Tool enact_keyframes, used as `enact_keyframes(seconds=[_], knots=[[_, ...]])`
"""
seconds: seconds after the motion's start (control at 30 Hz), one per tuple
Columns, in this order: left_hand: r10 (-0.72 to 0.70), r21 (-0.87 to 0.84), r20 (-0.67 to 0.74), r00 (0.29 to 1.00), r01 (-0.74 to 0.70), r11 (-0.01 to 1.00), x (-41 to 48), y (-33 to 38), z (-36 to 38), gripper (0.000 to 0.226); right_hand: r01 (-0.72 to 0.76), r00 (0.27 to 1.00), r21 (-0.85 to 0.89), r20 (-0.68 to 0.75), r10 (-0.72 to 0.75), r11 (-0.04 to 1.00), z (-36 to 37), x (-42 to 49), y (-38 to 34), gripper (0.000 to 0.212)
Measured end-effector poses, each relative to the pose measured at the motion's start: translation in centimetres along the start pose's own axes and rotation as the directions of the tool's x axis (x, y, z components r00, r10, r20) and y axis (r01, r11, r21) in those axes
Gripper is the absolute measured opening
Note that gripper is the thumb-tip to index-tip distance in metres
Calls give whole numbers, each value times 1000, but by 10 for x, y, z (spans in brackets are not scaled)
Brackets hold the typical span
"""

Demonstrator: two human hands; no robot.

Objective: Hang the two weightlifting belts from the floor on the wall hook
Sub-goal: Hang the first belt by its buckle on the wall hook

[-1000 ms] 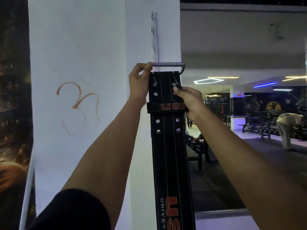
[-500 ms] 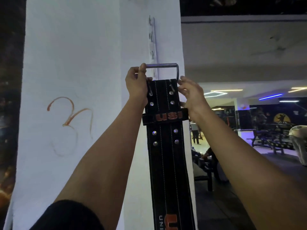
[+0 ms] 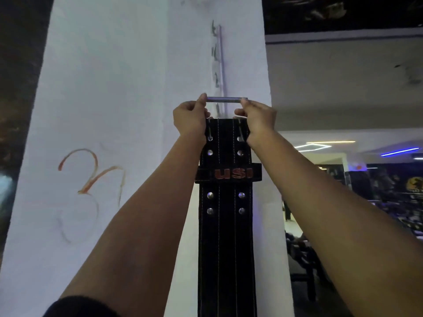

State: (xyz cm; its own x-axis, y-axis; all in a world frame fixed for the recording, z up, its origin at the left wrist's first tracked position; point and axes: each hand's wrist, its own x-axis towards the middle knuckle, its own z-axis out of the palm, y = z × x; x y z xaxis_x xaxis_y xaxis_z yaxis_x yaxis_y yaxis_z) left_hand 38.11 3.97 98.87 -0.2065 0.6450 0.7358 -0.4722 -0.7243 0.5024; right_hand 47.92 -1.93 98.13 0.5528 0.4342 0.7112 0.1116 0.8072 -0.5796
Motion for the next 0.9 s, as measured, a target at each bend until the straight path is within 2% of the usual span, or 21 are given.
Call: enact_keyframes(seconds=[0.13, 0.3, 0.4, 0.5, 0.63, 0.8, 0.9], knots=[[3, 39, -22, 1000, -2, 999, 17, -6, 2, 31, -21, 1000, -56, -12, 20, 998, 10, 17, 5, 15], [29, 178, -78, 997, -15, 984, 21, -21, -1, 35, -32, 998, -107, -61, 25, 994, 14, 21, 13, 14], [16, 181, -81, 997, -1, 983, 14, -23, -4, 33, -38, 993, -111, -117, 25, 993, 13, 20, 19, 30], [-4, 154, -73, 997, 15, 988, 7, -22, -6, 28, -58, 989, -111, -144, 42, 992, 9, 16, 22, 32], [-60, 145, -22, 998, 63, 988, -3, -22, -15, 16, -118, 984, -98, -143, 103, 988, 2, 3, 23, 8], [-125, 129, 77, 989, 114, 985, -29, -30, -39, 20, -206, 971, -7, -125, 204, 978, -13, -24, 29, 18], [-141, 232, 119, 983, 110, 966, -44, -24, -51, 22, -172, 981, -95, -112, 161, 980, -22, -43, 25, 21]])
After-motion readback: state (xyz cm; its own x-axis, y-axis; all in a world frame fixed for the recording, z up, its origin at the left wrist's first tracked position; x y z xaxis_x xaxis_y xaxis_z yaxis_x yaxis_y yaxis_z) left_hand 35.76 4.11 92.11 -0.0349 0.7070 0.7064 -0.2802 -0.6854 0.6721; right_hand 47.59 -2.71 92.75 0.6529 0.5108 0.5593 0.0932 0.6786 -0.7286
